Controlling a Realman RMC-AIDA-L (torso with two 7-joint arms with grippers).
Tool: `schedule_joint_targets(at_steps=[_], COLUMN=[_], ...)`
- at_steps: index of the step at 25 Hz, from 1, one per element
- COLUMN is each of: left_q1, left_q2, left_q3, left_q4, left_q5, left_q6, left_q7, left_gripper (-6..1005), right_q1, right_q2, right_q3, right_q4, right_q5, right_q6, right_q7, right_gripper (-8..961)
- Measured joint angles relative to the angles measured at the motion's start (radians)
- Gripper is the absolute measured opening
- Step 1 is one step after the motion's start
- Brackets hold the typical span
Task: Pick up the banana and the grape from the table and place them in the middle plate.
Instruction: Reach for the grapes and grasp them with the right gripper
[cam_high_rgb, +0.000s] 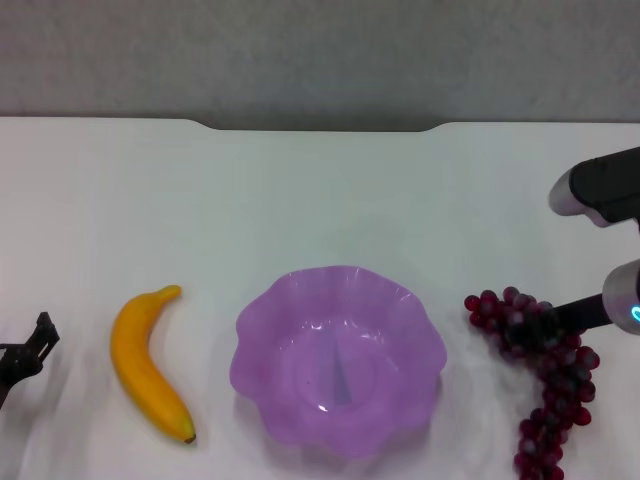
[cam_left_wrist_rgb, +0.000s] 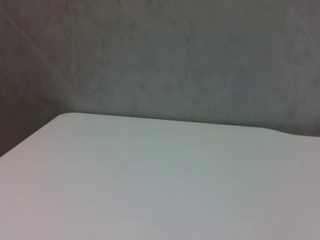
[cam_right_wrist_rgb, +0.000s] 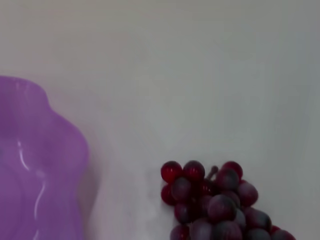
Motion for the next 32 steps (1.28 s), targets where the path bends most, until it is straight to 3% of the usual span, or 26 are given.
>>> schedule_joint_targets(at_steps=[23,32], left_q1=[-0.005,-0.009], left_q2=[-0.001,-0.002], left_q3=[0.000,0.000], left_q4=[0.001,0.003], left_q5=[-0.012,-0.012], left_q6=[-0.001,-0.002], left_q7=[0.000,0.000], left_gripper=[877,877], right_q1=[0.050,0.054], right_q2=[-0.001,0.004], right_q3=[0.018,-0.033], right_q4=[-0.185,-0.241], right_q5=[-0.050,-0.051], right_q6=[-0.092,-0.164], right_q7=[-0.006,-0.023], right_gripper=[880,823])
